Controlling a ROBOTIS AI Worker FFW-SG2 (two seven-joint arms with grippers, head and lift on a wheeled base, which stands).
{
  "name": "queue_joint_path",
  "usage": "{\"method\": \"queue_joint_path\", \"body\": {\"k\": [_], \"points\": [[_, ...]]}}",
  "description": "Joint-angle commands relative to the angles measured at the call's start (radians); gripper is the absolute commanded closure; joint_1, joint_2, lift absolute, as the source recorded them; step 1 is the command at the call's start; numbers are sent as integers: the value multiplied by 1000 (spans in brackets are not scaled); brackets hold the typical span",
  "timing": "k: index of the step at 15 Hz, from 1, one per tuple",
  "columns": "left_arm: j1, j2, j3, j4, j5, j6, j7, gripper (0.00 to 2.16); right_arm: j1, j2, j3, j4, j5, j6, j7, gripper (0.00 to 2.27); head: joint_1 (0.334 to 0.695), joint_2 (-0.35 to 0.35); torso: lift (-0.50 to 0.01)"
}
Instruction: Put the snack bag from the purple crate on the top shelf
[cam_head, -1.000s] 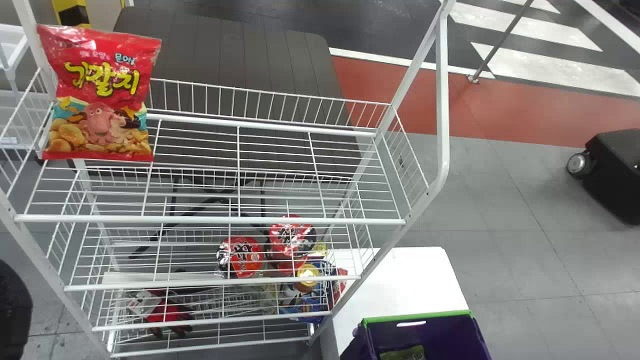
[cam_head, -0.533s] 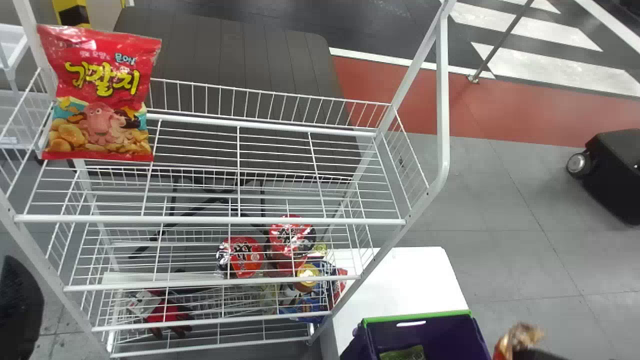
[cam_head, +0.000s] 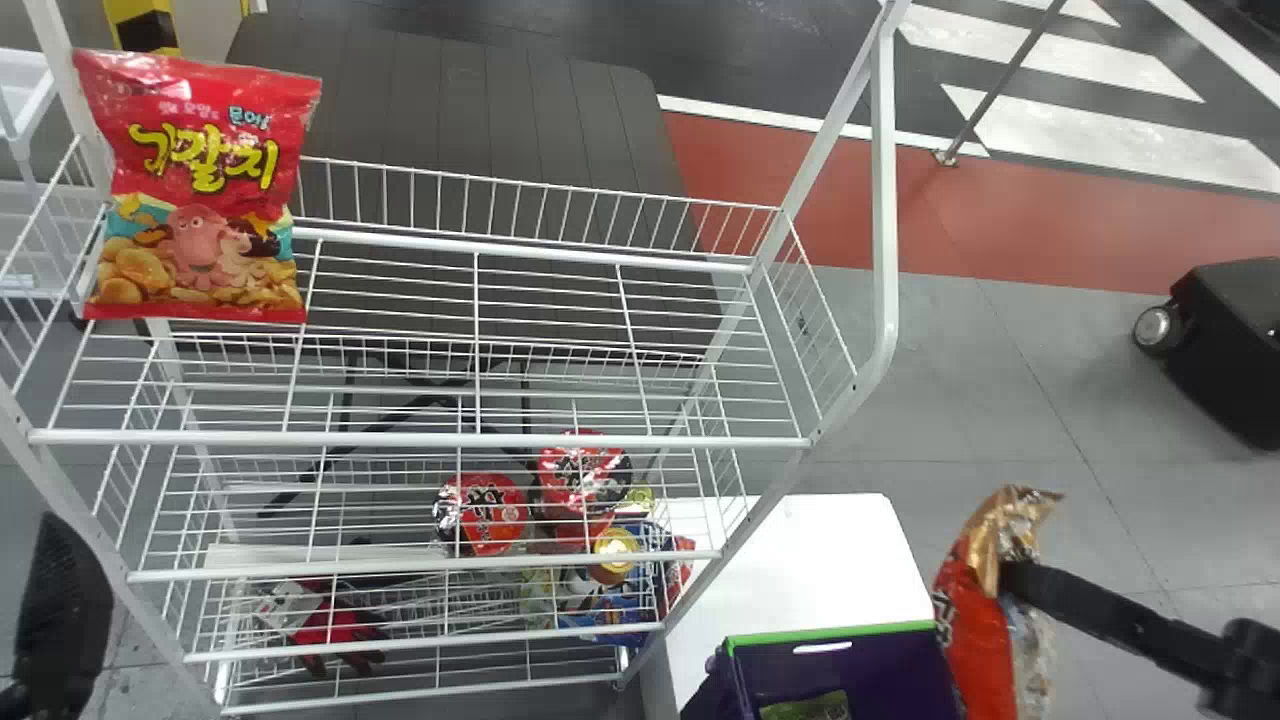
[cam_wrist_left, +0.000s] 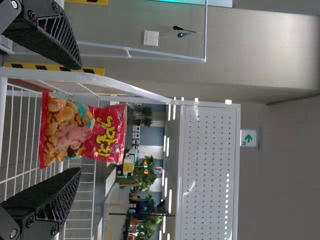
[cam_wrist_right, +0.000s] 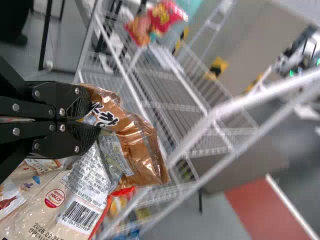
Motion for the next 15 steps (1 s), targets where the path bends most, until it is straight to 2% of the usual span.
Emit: {"method": "queue_joint_path", "body": {"k": [1, 3, 4, 5, 7, 10, 13, 15], "points": [[0, -2, -6, 3, -2, 0, 0, 87, -21, 81, -33, -96, -105, 17, -2, 2148, 695, -348, 0], [-2, -4, -11, 5, -6, -3, 1, 87, -52, 142, -48, -109, -219, 17, -31, 2148, 695, -303, 0], [0, -4, -16, 5, -12, 0, 1, 87, -67, 193, -44, -109, -266, 17, -69, 2148, 695, -280, 0], [0, -4, -20, 5, -23, 19, 1, 83, -73, 231, -22, -123, -269, 17, -79, 2148, 695, -261, 0], [1, -2, -23, 3, -25, 49, -8, 80, -99, 231, 27, -123, -274, 17, -108, 2148, 695, -212, 0], [9, -1, -23, 0, -25, 55, -8, 80, -126, 231, 108, -166, -315, 17, -243, 2148, 695, -172, 0], [12, -1, -25, 2, -28, 55, -8, 80, -149, 231, 177, -174, -415, 17, -393, 2148, 695, -117, 0], [16, 2, -23, -3, -29, 55, -8, 80, -149, 231, 197, -172, -452, 17, -428, 2148, 695, -84, 0]]}}
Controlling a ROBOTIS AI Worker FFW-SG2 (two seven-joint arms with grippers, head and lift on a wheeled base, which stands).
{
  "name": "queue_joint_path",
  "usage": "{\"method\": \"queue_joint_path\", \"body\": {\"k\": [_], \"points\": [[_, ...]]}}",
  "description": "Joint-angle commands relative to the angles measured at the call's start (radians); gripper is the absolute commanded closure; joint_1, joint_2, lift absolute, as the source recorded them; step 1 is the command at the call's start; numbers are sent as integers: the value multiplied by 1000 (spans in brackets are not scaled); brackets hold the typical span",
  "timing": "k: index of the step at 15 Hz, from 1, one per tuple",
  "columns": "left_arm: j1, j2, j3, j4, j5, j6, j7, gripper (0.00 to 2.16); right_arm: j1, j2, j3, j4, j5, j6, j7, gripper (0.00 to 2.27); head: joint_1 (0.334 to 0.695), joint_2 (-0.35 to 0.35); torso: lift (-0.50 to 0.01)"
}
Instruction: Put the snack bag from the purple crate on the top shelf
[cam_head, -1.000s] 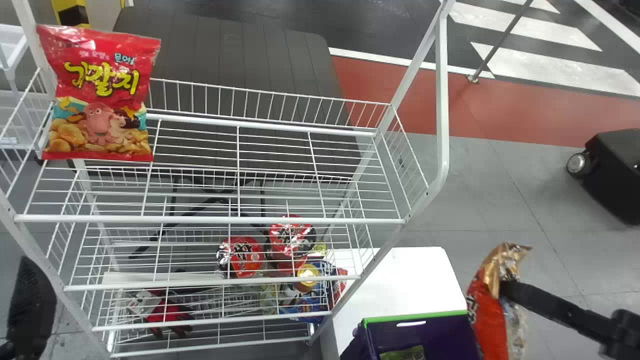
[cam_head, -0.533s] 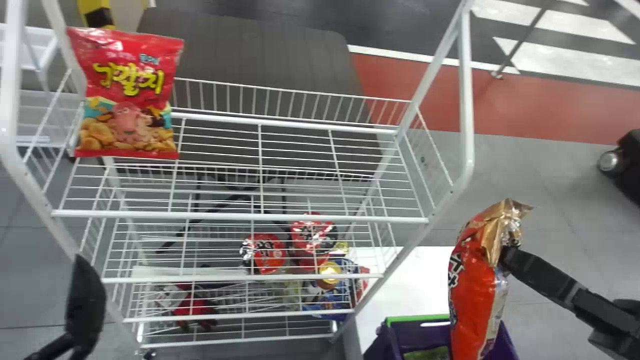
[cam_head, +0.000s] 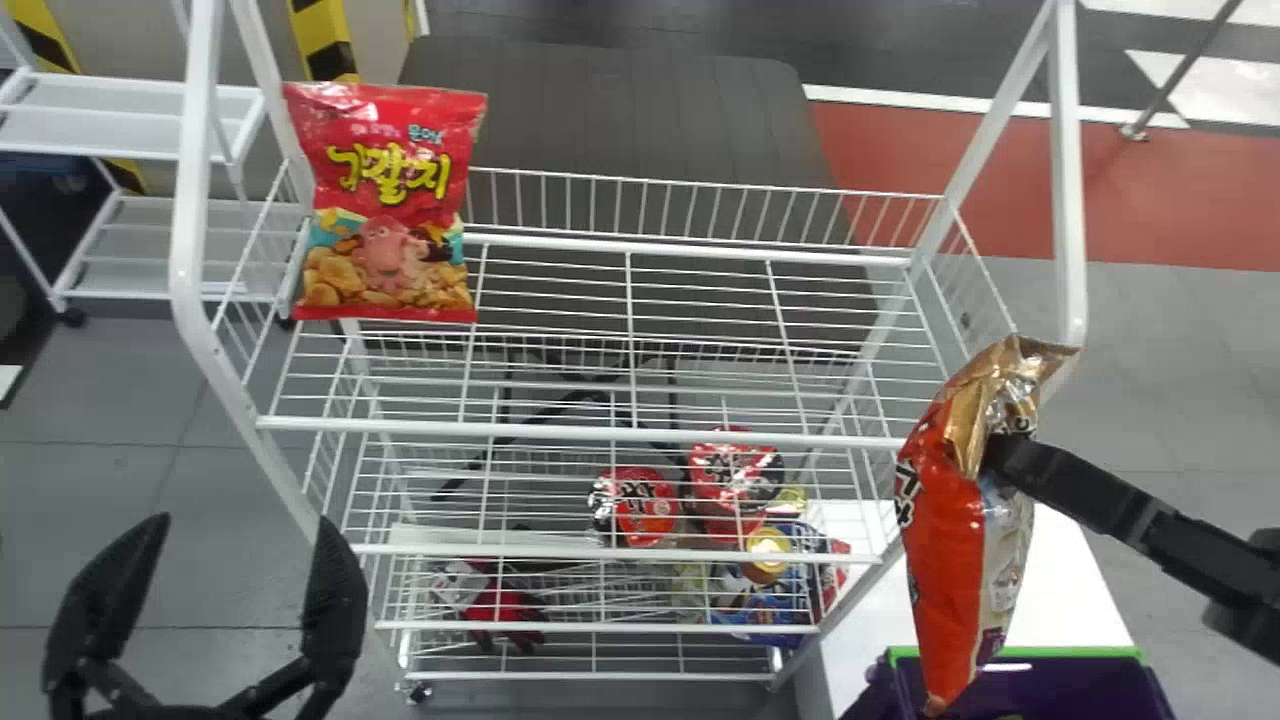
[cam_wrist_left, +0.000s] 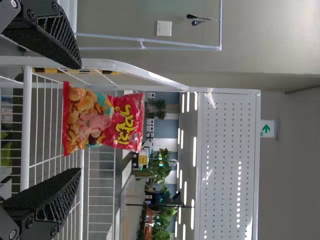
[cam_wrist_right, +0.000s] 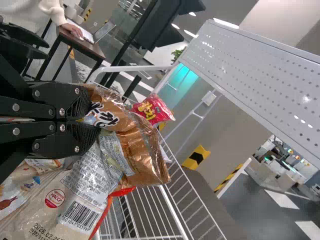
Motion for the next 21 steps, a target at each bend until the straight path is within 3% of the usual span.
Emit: {"method": "queue_joint_path", "body": {"k": [1, 7, 10, 12, 15, 21], "points": [[3, 2, 1, -1, -2, 0, 0, 80, 0, 5, 14, 1, -59, 17, -29, 2148, 695, -54, 0], [3, -3, -5, 5, -15, 6, 2, 80, 1, 5, 126, 9, -97, 17, -154, 2148, 695, -8, 0], [1, -4, -5, 8, -19, 24, 2, 80, 1, 5, 269, -22, 30, 17, -269, 2148, 695, 21, 0], [1, -3, -2, 6, -20, 40, 2, 80, -2, 5, 342, -27, 107, 17, -286, 2148, 695, 56, 0], [0, -4, -2, 8, -28, 61, 2, 80, -54, 5, 354, -34, 64, -52, -358, 2148, 695, 88, 0], [-2, -3, -4, 6, -57, 101, 20, 76, -155, 5, 503, -39, 191, -393, -432, 2145, 695, 67, 0]]}}
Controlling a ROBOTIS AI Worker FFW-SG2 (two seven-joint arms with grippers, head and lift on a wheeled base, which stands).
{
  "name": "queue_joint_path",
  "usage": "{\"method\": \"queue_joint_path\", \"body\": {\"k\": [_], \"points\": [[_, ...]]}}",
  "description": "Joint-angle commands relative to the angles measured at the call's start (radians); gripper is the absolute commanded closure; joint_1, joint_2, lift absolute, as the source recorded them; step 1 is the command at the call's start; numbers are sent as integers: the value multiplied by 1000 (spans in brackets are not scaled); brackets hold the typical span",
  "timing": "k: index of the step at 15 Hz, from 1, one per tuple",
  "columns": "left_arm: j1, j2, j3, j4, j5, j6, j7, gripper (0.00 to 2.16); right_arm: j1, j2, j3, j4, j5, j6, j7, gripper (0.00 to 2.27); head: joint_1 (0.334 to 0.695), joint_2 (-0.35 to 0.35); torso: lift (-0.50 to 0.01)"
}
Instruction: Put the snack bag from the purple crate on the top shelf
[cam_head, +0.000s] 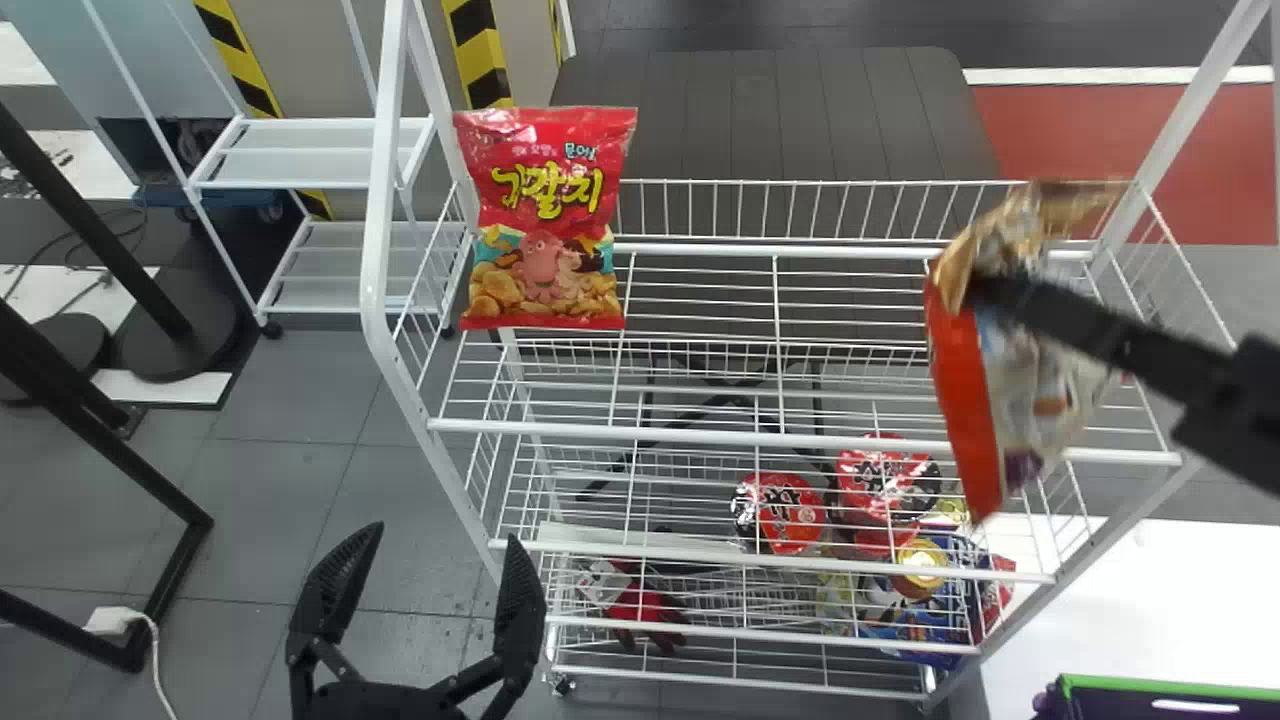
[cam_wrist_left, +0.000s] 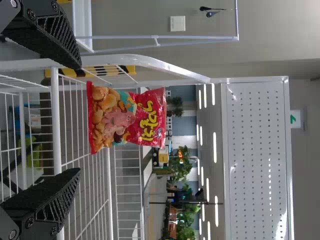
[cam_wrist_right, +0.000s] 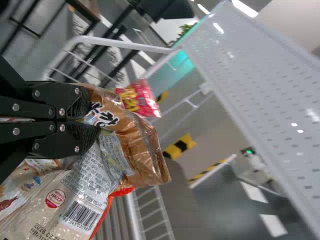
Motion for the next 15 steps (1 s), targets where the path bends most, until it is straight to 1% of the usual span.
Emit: {"method": "queue_joint_path", "body": {"k": [1, 3, 5, 6, 8, 11, 13, 15], "points": [[1, 0, -2, 4, -13, 1, 2, 80, -57, 6, 46, 63, 22, -123, -4, 2145, 695, 63, 0], [1, 0, -2, 7, -12, 1, 2, 80, -89, 6, 89, 135, 46, -237, -14, 2142, 695, 54, 0], [-6, 0, 3, 18, -12, -2, 3, 80, -89, 6, 162, 220, 52, -436, -6, 2125, 695, 37, 0], [-9, 0, 5, 23, -12, -5, 3, 83, -91, 6, 197, 278, 55, -519, 17, 2098, 695, 35, 0], [-14, 0, 15, 40, -9, -8, 2, 83, -97, 6, 268, 424, 55, -691, 91, 2094, 695, 36, 0], [-23, 3, 40, 72, 2, -11, -8, 83, -131, 6, 385, 659, 20, -933, 131, 2091, 695, 56, 0], [-28, 4, 57, 83, 10, -11, -14, 87, -161, 6, 463, 766, 20, -1059, 152, 2094, 695, 69, 0], [-29, 9, 72, 90, 22, -14, -18, 87, -190, 6, 510, 850, -18, -1093, 195, 2094, 695, 94, 0]]}}
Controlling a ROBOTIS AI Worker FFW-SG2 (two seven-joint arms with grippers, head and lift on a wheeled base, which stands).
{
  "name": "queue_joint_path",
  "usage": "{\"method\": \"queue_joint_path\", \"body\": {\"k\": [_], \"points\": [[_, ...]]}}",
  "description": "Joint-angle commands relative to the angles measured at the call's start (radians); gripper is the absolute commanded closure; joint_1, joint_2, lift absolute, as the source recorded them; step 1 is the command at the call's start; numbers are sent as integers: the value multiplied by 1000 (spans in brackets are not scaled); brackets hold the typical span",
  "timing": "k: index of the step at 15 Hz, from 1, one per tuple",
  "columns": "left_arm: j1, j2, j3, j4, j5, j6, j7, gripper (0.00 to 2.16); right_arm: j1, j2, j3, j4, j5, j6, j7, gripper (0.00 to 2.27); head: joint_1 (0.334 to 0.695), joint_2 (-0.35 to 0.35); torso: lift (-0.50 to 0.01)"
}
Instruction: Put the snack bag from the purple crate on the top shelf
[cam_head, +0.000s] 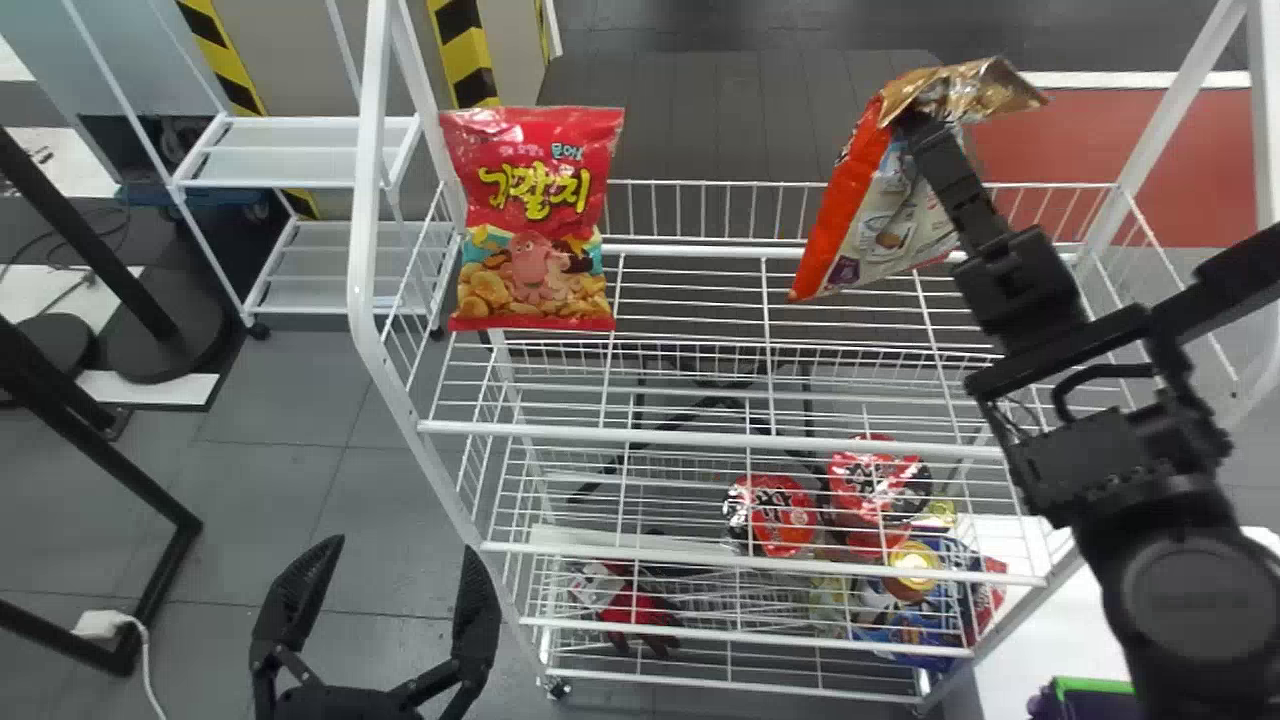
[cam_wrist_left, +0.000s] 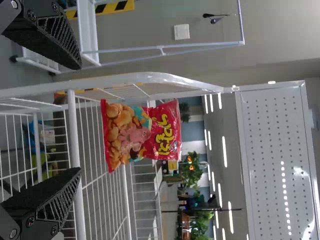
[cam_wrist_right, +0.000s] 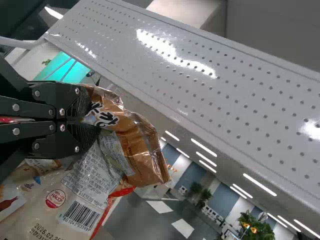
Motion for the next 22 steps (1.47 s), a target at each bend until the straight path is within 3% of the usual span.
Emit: {"method": "queue_joint_path", "body": {"k": [1, 5, 8, 16, 22], "points": [[-6, 4, 15, 12, 9, -5, -1, 87, -24, 6, 58, 87, -46, -63, 25, 2094, 695, 128, 0], [-21, 4, 20, 29, 15, -2, -7, 87, -72, 6, 90, 219, -94, -152, 106, 2088, 695, 167, 0], [-26, 10, 26, 44, 18, -14, -15, 90, -167, 6, 107, 392, -171, -38, 213, 2084, 695, 177, 0], [-40, 10, 21, 61, 21, -14, -15, 93, -280, 6, 152, 567, -241, 35, 313, 2084, 695, 245, 0], [-52, 10, 17, 76, 23, -14, -15, 100, -310, 6, 155, 619, -244, 17, 324, 2040, 695, 250, 0]]}}
